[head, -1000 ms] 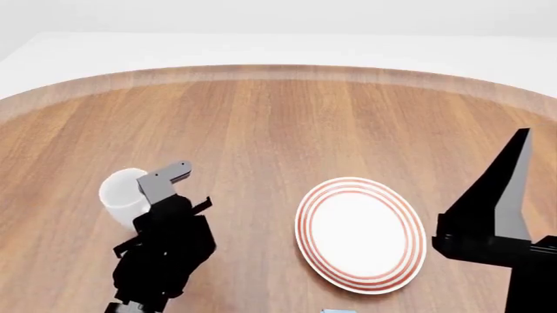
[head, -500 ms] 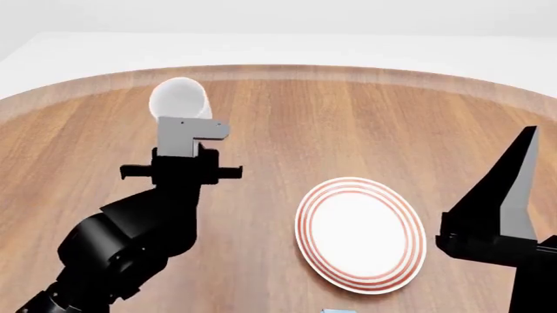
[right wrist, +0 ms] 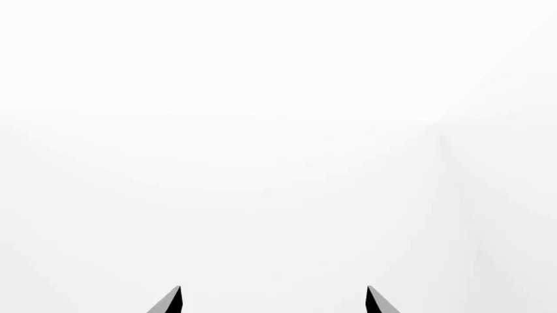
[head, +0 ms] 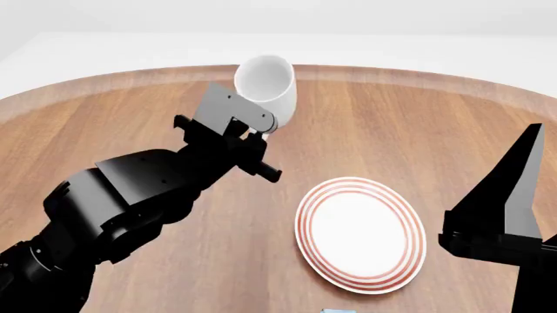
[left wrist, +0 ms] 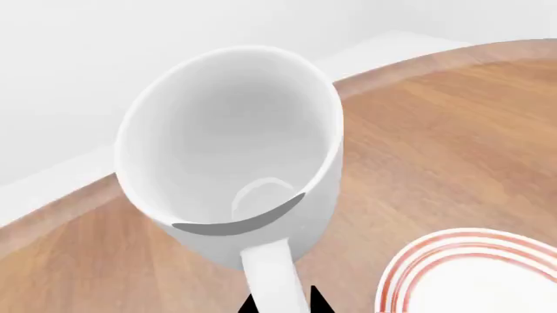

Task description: Pick up the white mug and put it on the plate, and put the chocolate pudding to the right of the plate.

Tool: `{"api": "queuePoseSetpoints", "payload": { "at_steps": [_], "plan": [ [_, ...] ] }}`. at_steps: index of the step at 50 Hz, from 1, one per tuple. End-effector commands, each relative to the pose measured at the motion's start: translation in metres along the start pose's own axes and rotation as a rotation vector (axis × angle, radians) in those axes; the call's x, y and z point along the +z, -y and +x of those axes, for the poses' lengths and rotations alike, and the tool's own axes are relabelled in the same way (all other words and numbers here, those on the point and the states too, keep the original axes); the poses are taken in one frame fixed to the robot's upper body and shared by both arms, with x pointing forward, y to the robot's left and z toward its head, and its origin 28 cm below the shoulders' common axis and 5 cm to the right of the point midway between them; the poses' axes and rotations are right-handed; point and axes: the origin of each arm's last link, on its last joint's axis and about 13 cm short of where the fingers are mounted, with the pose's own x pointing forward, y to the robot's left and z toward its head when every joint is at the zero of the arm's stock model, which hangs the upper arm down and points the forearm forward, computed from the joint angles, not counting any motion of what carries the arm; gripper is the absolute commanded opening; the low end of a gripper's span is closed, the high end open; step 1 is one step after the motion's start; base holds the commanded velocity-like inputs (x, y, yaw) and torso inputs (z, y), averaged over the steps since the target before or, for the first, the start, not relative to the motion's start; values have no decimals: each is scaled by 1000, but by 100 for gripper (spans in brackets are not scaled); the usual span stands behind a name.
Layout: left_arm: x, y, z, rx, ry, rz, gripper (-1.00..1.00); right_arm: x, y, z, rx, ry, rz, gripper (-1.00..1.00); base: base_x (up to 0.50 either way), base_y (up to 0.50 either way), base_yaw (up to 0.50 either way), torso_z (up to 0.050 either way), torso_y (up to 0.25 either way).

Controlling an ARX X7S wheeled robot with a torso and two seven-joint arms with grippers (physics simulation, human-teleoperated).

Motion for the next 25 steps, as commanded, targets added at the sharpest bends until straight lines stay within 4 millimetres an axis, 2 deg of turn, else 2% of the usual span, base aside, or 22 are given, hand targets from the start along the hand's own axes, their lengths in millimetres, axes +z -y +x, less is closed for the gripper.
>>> {"api": "queuePoseSetpoints", "payload": {
  "at_steps": [1, 11, 14, 25],
  "plan": [
    [27, -10, 9, -210, 63, 34, -100, 1, 2, 1, -2, 17, -19, 100, 0, 0, 0, 0, 0],
    [43, -5, 12, -371, 72, 52, -100, 2, 2, 0, 0, 15, -16, 100, 0, 0, 0, 0, 0],
    [44, -7, 21, -379, 54, 27, -100, 3, 2, 0, 2, 18, -15, 100, 0, 0, 0, 0, 0],
    [35, 17, 35, -505, -24, 82, -100, 3, 3, 1, -2, 19, -13, 100, 0, 0, 0, 0, 0]
  ]
}}
